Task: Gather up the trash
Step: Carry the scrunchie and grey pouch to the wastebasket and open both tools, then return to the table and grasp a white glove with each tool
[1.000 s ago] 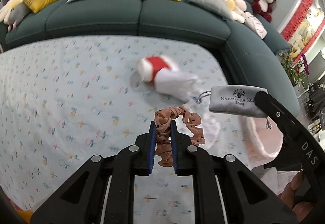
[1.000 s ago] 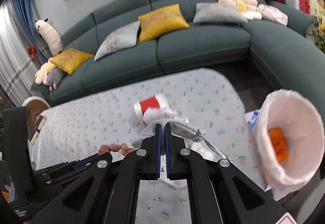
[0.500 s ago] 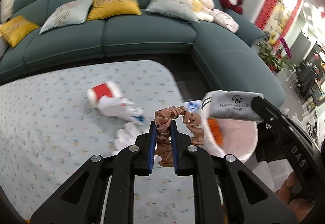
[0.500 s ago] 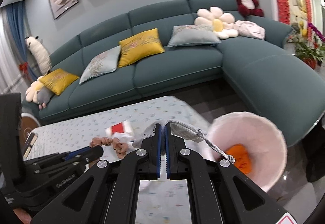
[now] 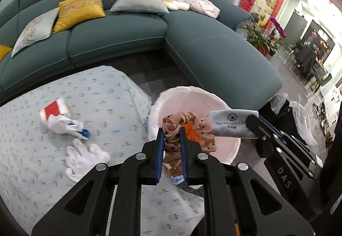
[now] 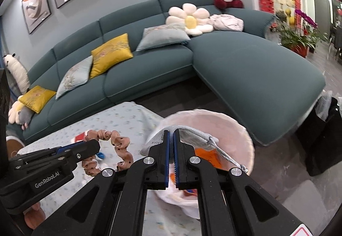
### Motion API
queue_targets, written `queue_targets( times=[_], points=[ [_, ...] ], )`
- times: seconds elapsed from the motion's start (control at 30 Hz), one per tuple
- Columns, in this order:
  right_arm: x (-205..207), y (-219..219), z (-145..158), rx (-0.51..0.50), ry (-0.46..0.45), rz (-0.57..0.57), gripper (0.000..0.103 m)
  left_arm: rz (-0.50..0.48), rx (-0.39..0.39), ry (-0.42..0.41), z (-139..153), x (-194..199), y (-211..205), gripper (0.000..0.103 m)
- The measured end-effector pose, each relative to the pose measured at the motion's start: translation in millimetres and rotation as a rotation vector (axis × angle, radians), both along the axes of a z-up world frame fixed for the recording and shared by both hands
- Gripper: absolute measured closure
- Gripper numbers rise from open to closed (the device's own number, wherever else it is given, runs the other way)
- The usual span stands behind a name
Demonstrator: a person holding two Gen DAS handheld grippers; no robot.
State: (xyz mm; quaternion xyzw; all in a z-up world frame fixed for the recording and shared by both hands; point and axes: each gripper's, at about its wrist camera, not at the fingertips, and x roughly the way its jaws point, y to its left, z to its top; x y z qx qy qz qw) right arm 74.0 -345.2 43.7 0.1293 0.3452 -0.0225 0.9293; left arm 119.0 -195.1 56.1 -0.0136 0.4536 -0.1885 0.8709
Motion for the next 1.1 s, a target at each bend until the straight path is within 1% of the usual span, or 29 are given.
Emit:
queue_targets(
  times=[0.17,0.23,0.27,0.3,0.33,0.37,0.4,0.53,0.67,0.9,0.93,1.0,1.1],
  points=[
    [-2,-20,-8,0.009,0.007,-0.033,0.099,-0.021,0.008,0.026,-11,3,-18,0.085],
    [-1,-25,-9,0.013,0.010,-0.041,0.095,-0.019,0.012,0.035,-13,3,-22,0.076],
    [-1,-26,-10,0.011,0.008,-0.046,0.092,-0.015,0.014,0.033,-14,2,-22,0.066],
    [-1,-27,-9,0.011,0.008,-0.047,0.089,-0.006,0.019,0.025,-14,2,-23,0.059],
    [-2,-27,-9,0.011,0.006,-0.050,0.086,0.001,0.023,0.019,-14,1,-23,0.057],
    [-3,-27,-9,0.011,0.003,-0.056,0.078,0.006,0.025,0.020,-15,1,-22,0.055],
    [-4,-27,-10,0.012,-0.001,-0.059,0.073,0.009,0.024,0.023,-15,1,-21,0.055],
    [-5,-23,-8,0.015,-0.007,-0.053,0.071,0.027,0.028,0.030,-15,2,-15,0.055],
    [-5,-15,-5,0.008,-0.013,-0.045,0.066,0.041,0.025,0.028,-13,1,-6,0.055],
    [-6,0,1,0.004,-0.018,-0.015,0.065,0.072,0.019,0.023,-8,0,12,0.054],
    [-5,2,1,0.004,-0.018,-0.012,0.064,0.078,0.020,0.023,-8,0,16,0.054],
    [-5,7,2,0.002,-0.020,-0.006,0.059,0.087,0.019,0.024,-8,0,21,0.054],
    [-5,15,2,0.002,-0.018,0.005,0.059,0.107,0.021,0.026,-9,0,32,0.052]
  ],
)
